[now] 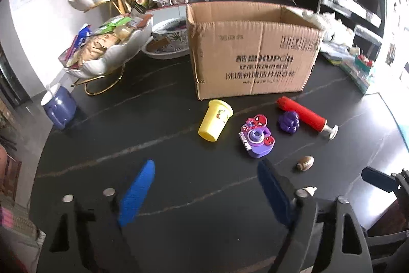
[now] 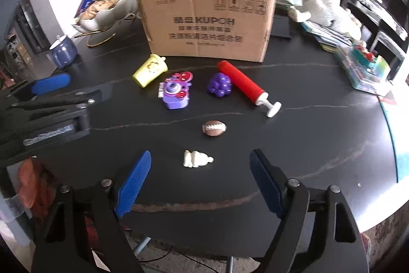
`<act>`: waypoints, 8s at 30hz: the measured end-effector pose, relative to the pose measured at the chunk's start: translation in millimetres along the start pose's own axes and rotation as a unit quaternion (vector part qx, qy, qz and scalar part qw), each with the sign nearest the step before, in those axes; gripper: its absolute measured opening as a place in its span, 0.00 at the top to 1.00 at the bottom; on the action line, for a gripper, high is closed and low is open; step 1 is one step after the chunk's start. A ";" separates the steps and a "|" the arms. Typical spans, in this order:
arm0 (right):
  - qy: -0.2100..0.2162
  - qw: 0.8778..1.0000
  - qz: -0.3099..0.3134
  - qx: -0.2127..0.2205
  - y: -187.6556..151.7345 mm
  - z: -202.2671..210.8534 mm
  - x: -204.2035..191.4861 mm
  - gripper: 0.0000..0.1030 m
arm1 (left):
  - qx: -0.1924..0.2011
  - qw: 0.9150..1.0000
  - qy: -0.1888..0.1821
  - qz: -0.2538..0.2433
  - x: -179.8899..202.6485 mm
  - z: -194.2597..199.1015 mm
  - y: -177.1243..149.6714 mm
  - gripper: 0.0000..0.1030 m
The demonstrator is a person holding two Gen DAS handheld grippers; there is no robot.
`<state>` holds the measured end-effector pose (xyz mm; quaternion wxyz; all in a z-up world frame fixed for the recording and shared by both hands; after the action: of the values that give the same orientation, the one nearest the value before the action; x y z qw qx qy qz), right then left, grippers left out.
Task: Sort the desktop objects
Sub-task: 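Bring the left tool around the yellow cup while the right tool approaches the brown football, then close the left tool on the yellow cup while the right tool grips the football, then lift the yellow cup with left tool while right tool carries football over box, then open the left tool over the box while the right tool releases the football inside, then withdraw both open tools from the box back toward the table, then grasp the Spider-Man toy with left tool while right tool grips white bottle toy, then carry the Spider-Man toy with left tool while right tool carries white toy to box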
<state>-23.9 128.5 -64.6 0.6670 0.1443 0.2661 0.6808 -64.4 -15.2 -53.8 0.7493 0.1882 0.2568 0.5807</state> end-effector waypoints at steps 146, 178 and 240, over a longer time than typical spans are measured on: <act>0.033 0.996 -0.065 -0.051 264.9 -73.7 22.6 0.59 | -0.030 0.996 -0.087 -0.012 -19.0 -67.8 194.6 0.37; 0.081 0.997 0.013 0.007 45.4 18.1 15.0 0.59 | 0.012 0.996 -0.091 -0.025 1.7 12.5 38.1 0.30; 0.043 0.999 0.003 -0.019 -14.8 -45.5 21.3 0.68 | -0.024 0.993 -0.109 -0.032 36.8 -79.7 28.5 0.58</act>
<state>-38.2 141.3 -113.3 0.6556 0.1023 0.2812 0.6933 -127.4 26.3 -106.9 0.7950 0.2244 0.1656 0.5386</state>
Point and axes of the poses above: each gripper's, at about its wrist camera, not at the fingertips, and z roughly against the way its jaws point, x to its right, y to its top, the point moved 3 cm from there along -z, roughly the way its jaws point, and after that the axes turned 10 degrees about -z, right-handed, at the moved point
